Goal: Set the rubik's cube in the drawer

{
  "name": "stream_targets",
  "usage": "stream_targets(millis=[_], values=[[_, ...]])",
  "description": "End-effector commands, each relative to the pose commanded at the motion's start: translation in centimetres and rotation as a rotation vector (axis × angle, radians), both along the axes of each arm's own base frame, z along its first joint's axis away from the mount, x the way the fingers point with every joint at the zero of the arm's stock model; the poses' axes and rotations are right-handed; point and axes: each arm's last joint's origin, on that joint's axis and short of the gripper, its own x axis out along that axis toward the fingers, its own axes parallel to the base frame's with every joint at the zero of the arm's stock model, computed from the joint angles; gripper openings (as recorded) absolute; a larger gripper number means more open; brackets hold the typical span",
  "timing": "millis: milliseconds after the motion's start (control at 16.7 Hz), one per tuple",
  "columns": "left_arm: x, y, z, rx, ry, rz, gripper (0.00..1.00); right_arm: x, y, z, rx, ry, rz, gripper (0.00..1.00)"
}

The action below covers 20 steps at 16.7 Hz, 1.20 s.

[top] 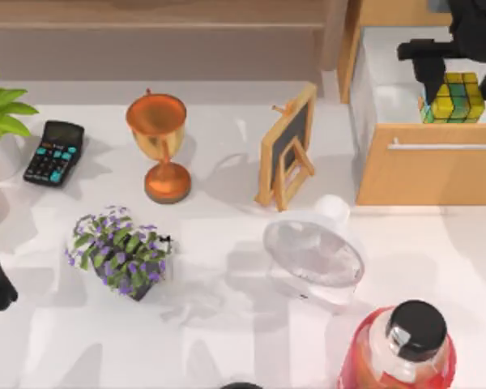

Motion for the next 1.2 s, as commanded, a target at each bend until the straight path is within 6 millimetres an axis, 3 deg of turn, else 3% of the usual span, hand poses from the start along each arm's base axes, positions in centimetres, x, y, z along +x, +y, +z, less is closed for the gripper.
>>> stream_targets(millis=[120,240,540,1200], values=[[0.0,0.0,0.0,0.000,0.000,0.000,1.00,0.7,-0.7,-2.7,0.000,0.077,-0.016,0.00],[0.0,0.0,0.0,0.000,0.000,0.000,1.00,1.0,-0.8,-4.0,0.001,0.112,-0.019,0.00],[0.0,0.0,0.0,0.000,0.000,0.000,1.00,1.0,-0.8,-4.0,0.001,0.112,-0.019,0.00],[0.0,0.0,0.0,0.000,0.000,0.000,1.00,1.0,-0.8,-4.0,0.001,0.112,-0.019,0.83]])
